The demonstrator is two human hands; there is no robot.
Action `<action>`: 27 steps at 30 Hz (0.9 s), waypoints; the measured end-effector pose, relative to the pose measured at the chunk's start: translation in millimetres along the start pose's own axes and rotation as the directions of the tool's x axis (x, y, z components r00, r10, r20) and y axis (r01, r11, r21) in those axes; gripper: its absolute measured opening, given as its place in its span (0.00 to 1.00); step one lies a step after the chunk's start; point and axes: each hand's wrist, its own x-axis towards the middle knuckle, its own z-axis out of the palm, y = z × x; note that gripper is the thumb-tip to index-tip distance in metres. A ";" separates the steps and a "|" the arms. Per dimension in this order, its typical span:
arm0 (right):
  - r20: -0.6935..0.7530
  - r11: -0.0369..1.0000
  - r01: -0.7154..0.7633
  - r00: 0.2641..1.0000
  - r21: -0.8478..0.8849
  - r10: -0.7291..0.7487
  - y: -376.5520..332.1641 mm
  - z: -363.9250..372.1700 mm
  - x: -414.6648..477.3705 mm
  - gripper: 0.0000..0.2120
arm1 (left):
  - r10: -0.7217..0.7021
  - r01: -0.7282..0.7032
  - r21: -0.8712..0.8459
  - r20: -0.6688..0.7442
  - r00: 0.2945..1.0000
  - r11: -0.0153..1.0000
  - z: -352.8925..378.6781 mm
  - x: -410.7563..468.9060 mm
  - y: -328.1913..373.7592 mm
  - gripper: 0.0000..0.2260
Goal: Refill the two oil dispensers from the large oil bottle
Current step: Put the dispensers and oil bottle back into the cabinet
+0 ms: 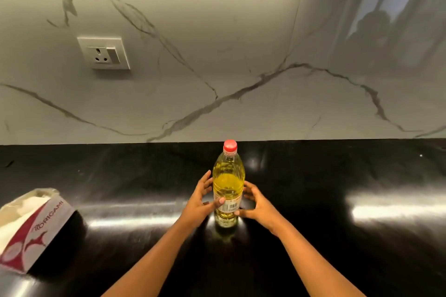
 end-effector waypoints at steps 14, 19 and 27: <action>-0.078 0.995 0.082 0.994 0.058 -0.078 -21.4 31.0 -27.3 0.39 | 0.035 -0.029 0.048 -0.144 0.989 0.998 18.5 -29.0 -0.6 0.31; -0.012 0.970 0.156 0.988 0.188 -0.157 -59.0 15.1 -60.6 0.34 | 0.111 -0.117 -0.043 -0.124 0.986 0.992 15.1 -52.2 40.0 0.36; 0.071 0.868 0.219 0.958 0.446 -0.278 -150.4 -26.4 -95.2 0.40 | 0.161 -0.154 -0.308 -0.001 0.987 0.939 9.2 -72.8 131.2 0.31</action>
